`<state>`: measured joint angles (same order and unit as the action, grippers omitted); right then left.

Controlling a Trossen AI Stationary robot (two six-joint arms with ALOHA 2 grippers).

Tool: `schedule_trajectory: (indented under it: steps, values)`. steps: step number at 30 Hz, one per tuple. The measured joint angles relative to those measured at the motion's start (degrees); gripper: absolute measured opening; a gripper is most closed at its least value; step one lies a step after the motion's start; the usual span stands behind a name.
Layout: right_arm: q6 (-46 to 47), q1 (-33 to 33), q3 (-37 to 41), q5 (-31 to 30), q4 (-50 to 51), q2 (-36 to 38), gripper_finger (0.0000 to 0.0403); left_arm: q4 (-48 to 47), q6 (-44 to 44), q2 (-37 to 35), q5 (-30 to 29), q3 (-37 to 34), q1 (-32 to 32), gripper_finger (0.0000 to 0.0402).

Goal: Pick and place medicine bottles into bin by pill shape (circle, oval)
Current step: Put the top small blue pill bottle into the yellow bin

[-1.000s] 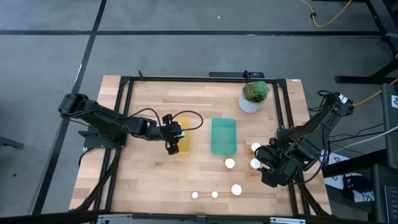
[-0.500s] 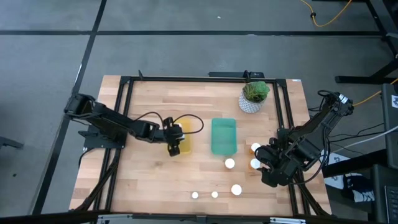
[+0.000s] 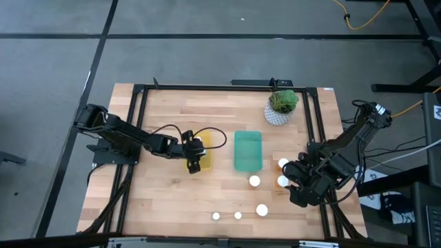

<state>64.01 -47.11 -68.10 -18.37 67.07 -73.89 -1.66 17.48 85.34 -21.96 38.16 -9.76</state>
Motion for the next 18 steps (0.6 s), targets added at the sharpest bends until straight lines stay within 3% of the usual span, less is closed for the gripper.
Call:
schedule_trajectory:
  steps: [18]
  values:
    - [0.0, 0.0, 0.0, 0.4, 0.0, 0.0, 0.0269, -0.2, 0.0, 0.0, 0.0, 0.0, 0.0, 0.0106]
